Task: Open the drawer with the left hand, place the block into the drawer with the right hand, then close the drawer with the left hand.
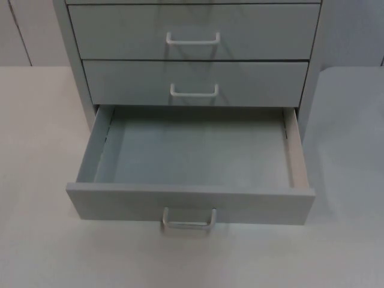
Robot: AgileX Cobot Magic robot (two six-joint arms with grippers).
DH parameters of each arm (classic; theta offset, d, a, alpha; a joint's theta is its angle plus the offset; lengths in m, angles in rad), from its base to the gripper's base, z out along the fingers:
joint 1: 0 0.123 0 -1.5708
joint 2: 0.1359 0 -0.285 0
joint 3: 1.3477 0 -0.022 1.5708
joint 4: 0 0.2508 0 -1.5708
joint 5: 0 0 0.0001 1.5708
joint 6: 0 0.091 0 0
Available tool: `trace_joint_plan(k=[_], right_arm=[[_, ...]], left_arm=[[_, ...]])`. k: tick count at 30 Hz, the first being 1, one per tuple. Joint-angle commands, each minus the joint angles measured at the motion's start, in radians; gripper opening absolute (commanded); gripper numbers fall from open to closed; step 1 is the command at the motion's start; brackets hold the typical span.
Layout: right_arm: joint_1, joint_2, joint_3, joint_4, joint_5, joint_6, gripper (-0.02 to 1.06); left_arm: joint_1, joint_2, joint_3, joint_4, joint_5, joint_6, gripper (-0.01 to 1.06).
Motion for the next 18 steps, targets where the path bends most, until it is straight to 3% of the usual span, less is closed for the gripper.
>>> trace_joint_plan(k=[1,5,13,18], right_arm=[[-0.004,-0.038,-0.005,0.012,0.037,-0.004,0.0],[-0.004,-0.121,-0.005,0.031,0.077,-0.001,0.0],[-0.004,-0.396,-0.005,0.033,0.187,0.15,0.0],[-0.004,-0.558,-0.001,0.086,0.256,0.189,0.0]], left_arm=[[-0.006,-0.004,0.003,0.013,-0.007,0.001,1.04],[-0.006,-0.004,0.003,0.013,-0.007,0.001,1.04],[-0.006,-0.004,0.003,0.013,-0.007,0.001,1.04],[-0.006,-0.004,0.003,-0.004,-0.007,0.001,1.04]])
